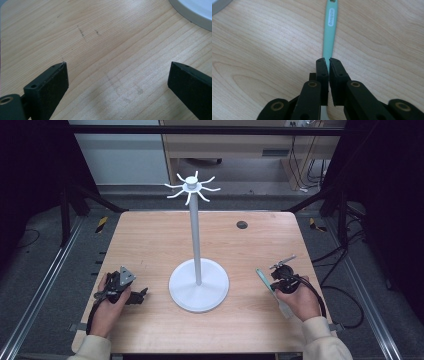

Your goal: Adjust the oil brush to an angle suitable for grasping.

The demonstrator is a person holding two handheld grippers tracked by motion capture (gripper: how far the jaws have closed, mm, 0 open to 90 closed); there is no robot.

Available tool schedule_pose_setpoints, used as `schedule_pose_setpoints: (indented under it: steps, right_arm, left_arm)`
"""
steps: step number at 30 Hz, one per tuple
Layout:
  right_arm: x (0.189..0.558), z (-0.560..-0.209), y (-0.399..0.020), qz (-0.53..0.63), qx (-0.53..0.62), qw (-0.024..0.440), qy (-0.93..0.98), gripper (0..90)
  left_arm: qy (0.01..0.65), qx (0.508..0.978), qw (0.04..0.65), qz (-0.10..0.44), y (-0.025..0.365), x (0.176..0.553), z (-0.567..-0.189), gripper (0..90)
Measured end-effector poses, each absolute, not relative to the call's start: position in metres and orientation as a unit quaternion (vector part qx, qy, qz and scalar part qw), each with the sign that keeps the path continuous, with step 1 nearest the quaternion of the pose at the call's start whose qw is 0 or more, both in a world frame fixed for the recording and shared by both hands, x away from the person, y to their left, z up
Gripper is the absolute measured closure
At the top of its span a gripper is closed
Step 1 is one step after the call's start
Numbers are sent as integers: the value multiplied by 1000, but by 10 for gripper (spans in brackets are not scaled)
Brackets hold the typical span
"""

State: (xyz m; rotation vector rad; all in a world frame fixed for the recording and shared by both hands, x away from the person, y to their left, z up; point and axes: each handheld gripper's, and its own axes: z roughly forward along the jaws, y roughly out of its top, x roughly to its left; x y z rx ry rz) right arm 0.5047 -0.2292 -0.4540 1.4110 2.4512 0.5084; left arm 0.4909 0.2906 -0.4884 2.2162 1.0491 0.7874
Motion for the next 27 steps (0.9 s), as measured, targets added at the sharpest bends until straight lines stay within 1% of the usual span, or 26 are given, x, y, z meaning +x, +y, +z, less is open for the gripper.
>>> schedule_pose_setpoints:
  steps: [12, 16, 27]
  right_arm:
    - [511, -458, -226, 145, 487, 119, 853, 772]
    - [512, -460, -228, 138, 499, 104, 849, 745]
    - [514, -464, -229, 129, 493, 96, 855, 748]
  left_arm:
    - [391, 826, 280, 293, 291, 491, -489, 28]
    - [391, 827, 279, 293, 290, 491, -489, 27]
    - [392, 827, 279, 291, 290, 491, -489, 28]
